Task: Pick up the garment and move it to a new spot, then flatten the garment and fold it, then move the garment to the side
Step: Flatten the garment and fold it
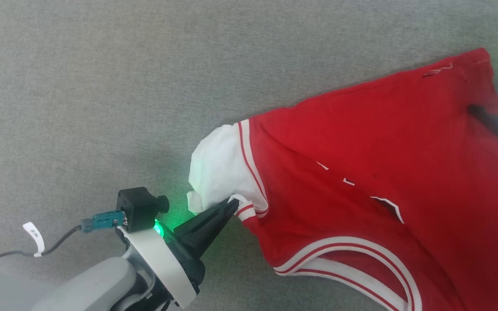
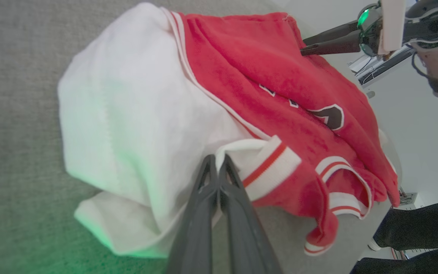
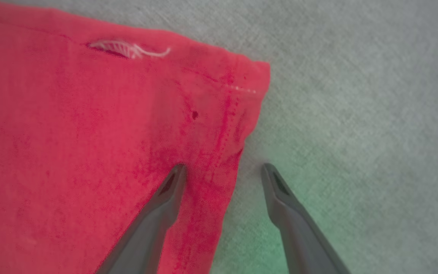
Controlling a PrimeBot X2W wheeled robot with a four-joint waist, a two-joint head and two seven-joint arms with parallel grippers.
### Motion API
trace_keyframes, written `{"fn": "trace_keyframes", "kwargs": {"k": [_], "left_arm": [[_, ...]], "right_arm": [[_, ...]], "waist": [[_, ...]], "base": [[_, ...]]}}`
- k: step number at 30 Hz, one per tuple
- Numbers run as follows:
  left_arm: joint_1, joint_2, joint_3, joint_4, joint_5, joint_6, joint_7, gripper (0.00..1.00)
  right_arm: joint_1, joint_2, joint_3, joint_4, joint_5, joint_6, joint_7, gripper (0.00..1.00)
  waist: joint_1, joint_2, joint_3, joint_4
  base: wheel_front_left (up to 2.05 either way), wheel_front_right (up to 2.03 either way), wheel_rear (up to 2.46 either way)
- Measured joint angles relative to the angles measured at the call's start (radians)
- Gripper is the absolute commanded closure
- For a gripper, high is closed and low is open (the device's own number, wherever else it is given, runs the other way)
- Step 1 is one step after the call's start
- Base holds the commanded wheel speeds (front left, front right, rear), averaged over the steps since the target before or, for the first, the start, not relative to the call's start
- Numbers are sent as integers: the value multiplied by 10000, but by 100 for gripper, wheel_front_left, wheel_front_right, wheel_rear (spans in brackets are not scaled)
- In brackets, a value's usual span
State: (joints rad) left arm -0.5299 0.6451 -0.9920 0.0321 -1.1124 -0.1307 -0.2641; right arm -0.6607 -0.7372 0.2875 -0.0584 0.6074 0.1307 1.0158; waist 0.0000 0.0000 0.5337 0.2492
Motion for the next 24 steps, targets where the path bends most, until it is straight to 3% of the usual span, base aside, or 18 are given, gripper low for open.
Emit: {"fn": "trace_keyframes", "kwargs": {"k": [3,4,5,6,10,16,24], "left_arm": [[-22,-88,-8,50,-13,0,0,100],[-21,-111,-12,67,-13,0,0,100],[-20,-119,-12,84,-13,0,-2,100],[-20,-128,-6,115,-19,0,0,100],[-135,-127,249,318,136,-2,0,100],[-1290,372,715,637,378,0,4,100],[-4827,713,1383,1501,-1076,-2,17,100]], "right_arm": [[-358,-198,483,418,151,0,-140,0],[-433,-207,550,566,257,0,-190,20],[-478,-217,633,671,290,0,-267,69],[-512,-219,711,734,357,0,-360,100],[-654,182,370,1149,558,2,-1225,100],[-1528,589,-644,1912,96,2,-2669,100],[-4178,2190,-3313,3831,-920,0,-4228,100]], "waist": [[0,0,61,154],[0,0,49,170],[0,0,29,170],[0,0,13,165],[0,0,-64,92],[0,0,-247,-227],[0,0,-92,-842]], "base": [[0,0,0],[0,0,0],[0,0,0],[0,0,0],[0,0,0],[0,0,0],[0,0,0]]}}
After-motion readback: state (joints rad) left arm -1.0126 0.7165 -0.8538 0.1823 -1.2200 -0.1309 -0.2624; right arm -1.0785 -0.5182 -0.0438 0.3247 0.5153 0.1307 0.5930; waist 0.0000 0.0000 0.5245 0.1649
